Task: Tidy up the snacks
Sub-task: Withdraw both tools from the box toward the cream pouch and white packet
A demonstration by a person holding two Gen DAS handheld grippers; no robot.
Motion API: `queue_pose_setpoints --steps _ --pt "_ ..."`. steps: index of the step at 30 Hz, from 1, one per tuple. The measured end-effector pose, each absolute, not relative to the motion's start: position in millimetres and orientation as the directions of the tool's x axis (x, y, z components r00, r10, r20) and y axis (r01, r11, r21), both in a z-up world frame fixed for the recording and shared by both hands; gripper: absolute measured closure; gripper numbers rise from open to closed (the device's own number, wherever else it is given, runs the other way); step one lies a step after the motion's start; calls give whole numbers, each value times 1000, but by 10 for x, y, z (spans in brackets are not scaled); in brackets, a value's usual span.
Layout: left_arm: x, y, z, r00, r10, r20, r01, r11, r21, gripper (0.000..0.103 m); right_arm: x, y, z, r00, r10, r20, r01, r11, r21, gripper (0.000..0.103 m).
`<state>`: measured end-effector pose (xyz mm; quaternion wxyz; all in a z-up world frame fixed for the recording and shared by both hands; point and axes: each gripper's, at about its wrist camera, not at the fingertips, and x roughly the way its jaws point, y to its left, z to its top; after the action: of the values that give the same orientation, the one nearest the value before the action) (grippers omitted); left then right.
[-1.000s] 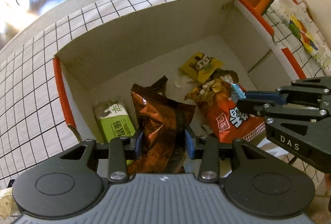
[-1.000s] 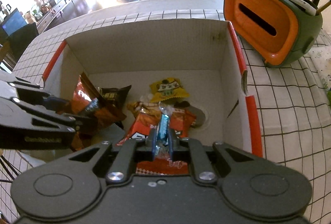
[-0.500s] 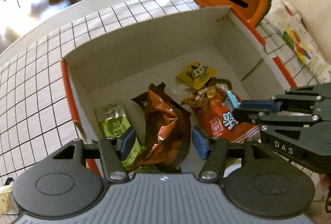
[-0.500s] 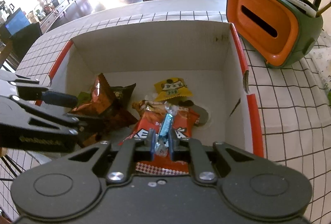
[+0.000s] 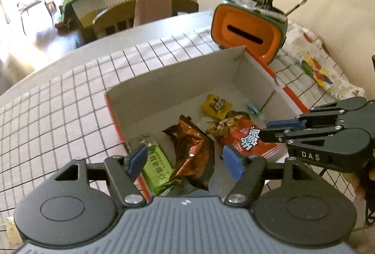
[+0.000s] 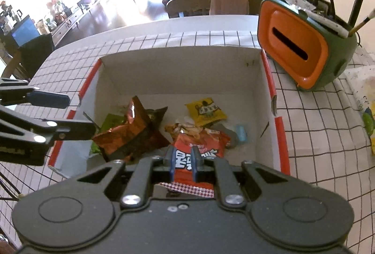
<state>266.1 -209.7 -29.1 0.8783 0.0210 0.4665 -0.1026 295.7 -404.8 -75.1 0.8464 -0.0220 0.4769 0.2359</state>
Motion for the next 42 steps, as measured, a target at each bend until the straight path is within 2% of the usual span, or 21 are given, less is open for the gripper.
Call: queue_pose_setpoints --steps 6,8,16,29,42 --pt "2433 -1877 -102 597 -163 -785 178 982 -69 30 2837 -3987 -628 454 387 -802 -431 884 183 91" --pt "2352 -1787 -60 615 -159 -772 166 984 -70 27 2791 -3945 -577 466 390 -794 -438 882 176 91" --pt "1897 -1374 47 690 -91 -718 103 994 -27 21 2572 -3662 -429 489 424 -762 -475 863 175 91" --pt "1189 -405 -225 672 -14 -740 -43 997 -58 20 2118 -2848 -508 422 504 -754 -555 801 225 90" --pt "948 367 -473 639 24 -768 -129 989 -76 19 1808 -2061 -649 374 523 -766 -608 762 223 89"
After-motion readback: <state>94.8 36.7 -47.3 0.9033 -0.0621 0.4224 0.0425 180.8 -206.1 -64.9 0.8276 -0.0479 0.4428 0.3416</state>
